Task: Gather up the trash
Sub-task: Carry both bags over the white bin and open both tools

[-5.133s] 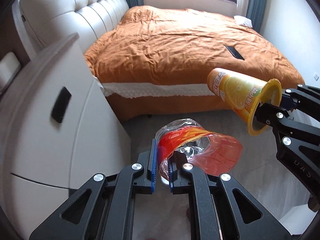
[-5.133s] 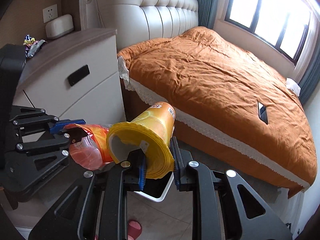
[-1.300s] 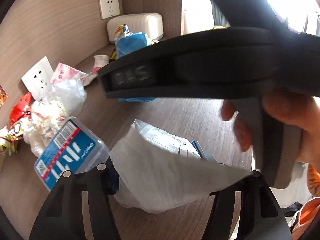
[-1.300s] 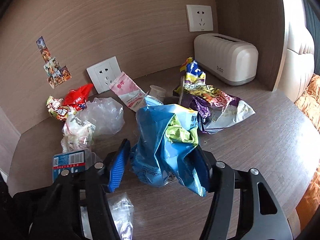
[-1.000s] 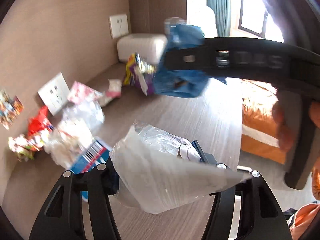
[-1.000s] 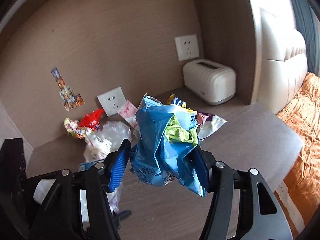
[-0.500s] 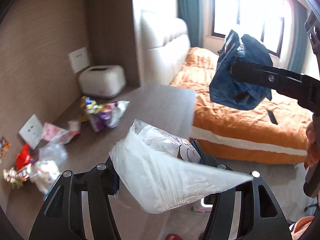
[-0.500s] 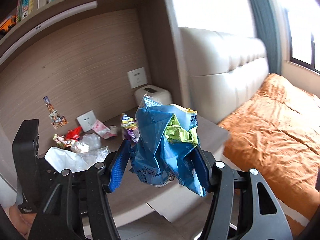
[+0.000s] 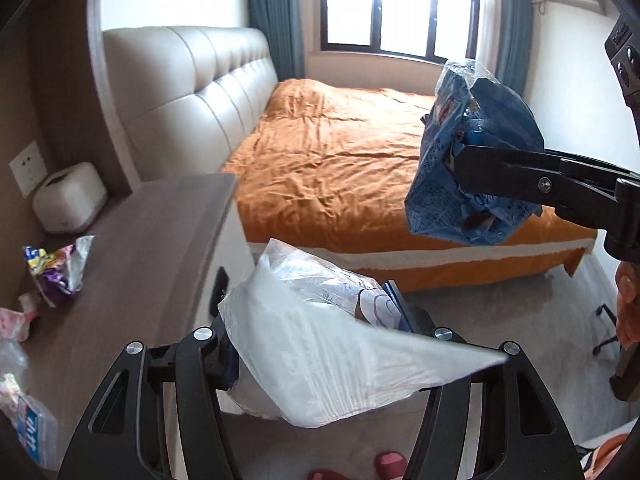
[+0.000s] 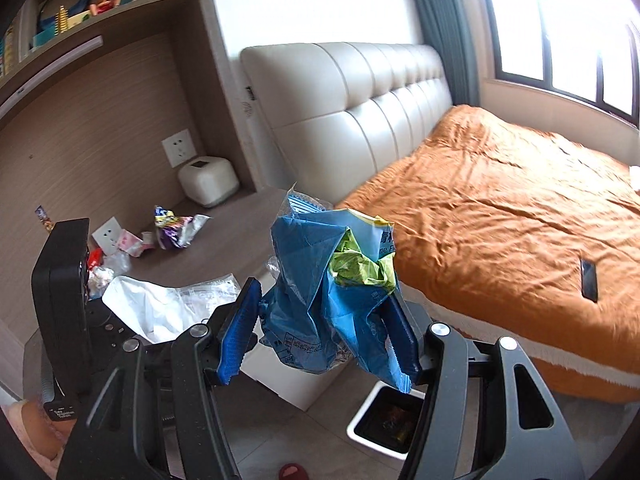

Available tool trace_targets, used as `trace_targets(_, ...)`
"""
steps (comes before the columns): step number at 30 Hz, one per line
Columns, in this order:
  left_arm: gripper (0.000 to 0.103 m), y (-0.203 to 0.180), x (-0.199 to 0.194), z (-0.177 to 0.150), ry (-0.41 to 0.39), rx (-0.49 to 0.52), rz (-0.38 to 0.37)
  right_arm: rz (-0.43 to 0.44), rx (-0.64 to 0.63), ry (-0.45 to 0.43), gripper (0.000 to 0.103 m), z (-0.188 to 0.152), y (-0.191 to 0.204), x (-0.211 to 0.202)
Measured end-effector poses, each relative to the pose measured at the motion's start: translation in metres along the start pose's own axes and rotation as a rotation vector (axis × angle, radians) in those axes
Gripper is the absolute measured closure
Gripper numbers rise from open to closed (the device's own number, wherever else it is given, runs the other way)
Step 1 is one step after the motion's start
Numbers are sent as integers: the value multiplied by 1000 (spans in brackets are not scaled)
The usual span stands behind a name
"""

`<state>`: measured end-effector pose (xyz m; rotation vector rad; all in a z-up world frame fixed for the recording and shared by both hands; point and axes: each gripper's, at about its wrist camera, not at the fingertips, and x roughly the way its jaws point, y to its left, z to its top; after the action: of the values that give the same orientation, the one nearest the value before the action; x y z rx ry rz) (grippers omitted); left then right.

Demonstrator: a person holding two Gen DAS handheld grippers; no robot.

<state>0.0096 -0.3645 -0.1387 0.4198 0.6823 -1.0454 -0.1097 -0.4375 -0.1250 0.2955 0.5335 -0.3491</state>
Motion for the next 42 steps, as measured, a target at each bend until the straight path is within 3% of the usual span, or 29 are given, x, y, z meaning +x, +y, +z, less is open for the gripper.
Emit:
trace_targets(6,44,-30,50,-19,63,61,-91,-38,86,73,42,-29,-41,20)
trace_targets(14,44,-56,159,-73,175,116,-197,-67,157,211,42,-93,-93,96)
trace_targets(22,44,-66,306,-156,272,102,-264,-87,201,343,42,-185,-145,203)
trace_targets(28,41,-70,378,-210,320,94,-291,-88,249,429,42,-260,-176,266)
trace_targets(30,28,-71,396,-226,331,89,-306,-83,245,451,39,-279,-179,279)
trace_targets(31,8,-72,402,-231,333,85,-307,-82,229,469,33,-290,-182,288)
trace_targets(32,5,-73,404,-237,328,84,-299,-85,216,486,13,-297,-184,294)
trace_targets(33,5,-72,409,-238,334,83,-310,-83,207,500,3,-303,-185,299)
trace_targets(36,5,-72,418,-242,354,83,-321,-96,181,508,5,-312,-189,304)
trace_targets(42,5,-71,383,-217,330,100,-286,-118,138,480,5,-291,-179,284)
